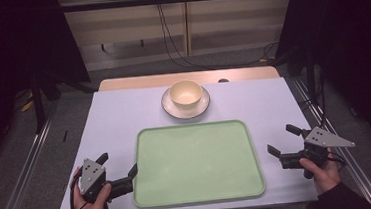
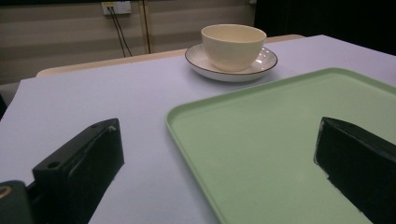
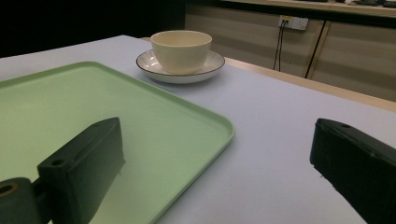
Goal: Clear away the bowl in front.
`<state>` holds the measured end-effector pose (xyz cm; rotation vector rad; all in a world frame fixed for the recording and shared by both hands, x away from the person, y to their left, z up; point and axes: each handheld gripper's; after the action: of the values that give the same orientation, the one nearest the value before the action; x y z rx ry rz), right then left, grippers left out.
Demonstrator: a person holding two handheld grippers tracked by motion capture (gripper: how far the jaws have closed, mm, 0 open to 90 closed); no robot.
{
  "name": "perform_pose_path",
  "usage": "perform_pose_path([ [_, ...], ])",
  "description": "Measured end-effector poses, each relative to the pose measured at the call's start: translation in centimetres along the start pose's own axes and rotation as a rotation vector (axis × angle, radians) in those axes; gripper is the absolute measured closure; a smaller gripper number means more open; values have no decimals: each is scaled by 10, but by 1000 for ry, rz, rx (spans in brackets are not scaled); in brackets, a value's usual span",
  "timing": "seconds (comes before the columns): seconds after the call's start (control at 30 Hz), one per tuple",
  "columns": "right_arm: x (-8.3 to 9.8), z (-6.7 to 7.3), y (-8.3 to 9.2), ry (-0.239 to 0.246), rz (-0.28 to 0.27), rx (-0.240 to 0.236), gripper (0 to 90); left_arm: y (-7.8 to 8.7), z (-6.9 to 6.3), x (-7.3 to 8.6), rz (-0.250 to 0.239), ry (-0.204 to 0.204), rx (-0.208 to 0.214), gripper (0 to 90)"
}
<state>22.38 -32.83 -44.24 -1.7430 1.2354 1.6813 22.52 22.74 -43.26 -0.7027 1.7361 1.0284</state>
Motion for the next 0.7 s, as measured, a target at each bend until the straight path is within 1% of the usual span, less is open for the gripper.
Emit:
perform_pose_path([
  [0.03, 0, 0, 0, 0, 0, 0, 27, 0, 0, 0, 0, 0, 0, 13],
  [0.07, 0, 0, 0, 6, -1, -1, 26, 1, 0, 0, 3, -25, -11, 13],
  [0.1, 0, 0, 1, 4, 0, 6, 26, 1, 0, 0, 3, -25, -11, 13],
  [0.13, 1, 0, 0, 6, 3, 5, 26, 0, 1, 0, 2, -2, 6, 14],
  [0.17, 2, 0, -1, 11, 8, -1, 26, 0, 2, 0, 11, 2, 7, 13],
  [0.2, 2, 1, -2, 12, 18, -10, 26, -1, 2, 0, 11, 8, 14, 13],
  [0.23, 2, 2, -3, 13, 25, -7, 26, -1, 3, 0, 9, 6, 6, 13],
  [0.3, 3, 3, -4, 18, 32, -25, 26, -1, 3, 0, 8, 12, 1, 14],
  [0.33, 3, 3, -5, 20, 29, -28, 26, 0, 4, -1, 13, 15, -15, 12],
  [0.4, 3, 3, -5, 18, 30, -23, 25, -1, 6, -1, 19, 16, -7, 11],
  [0.47, 2, 4, -4, 22, 23, -34, 25, -3, 8, -1, 29, 34, -11, 15],
  [0.5, 2, 4, -4, 23, 20, -43, 26, -4, 9, -2, 27, 37, -6, 14],
  [0.53, 2, 4, -4, 23, 20, -43, 26, -4, 9, -2, 27, 37, -6, 14],
  [0.6, 3, 5, -4, 23, 32, -59, 25, -6, 9, -3, 29, 34, -5, 23],
  [0.63, 3, 5, -5, 23, 36, -68, 25, -8, 9, -3, 35, 27, -7, 23],
  [0.67, 3, 5, -5, 23, 36, -68, 25, -8, 9, -3, 35, 27, -7, 23],
  [0.7, 3, 6, -6, 22, 47, -81, 25, -11, 9, -3, 35, 24, -1, 23],
])
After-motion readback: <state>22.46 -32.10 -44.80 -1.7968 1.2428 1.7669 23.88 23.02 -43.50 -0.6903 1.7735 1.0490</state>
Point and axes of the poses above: each handheld gripper's, and its own axes: y roughly backward along the jaws, x roughly out of its underside, z roughly to its left, and after that the axes turned 10 degrees about y, right-handed
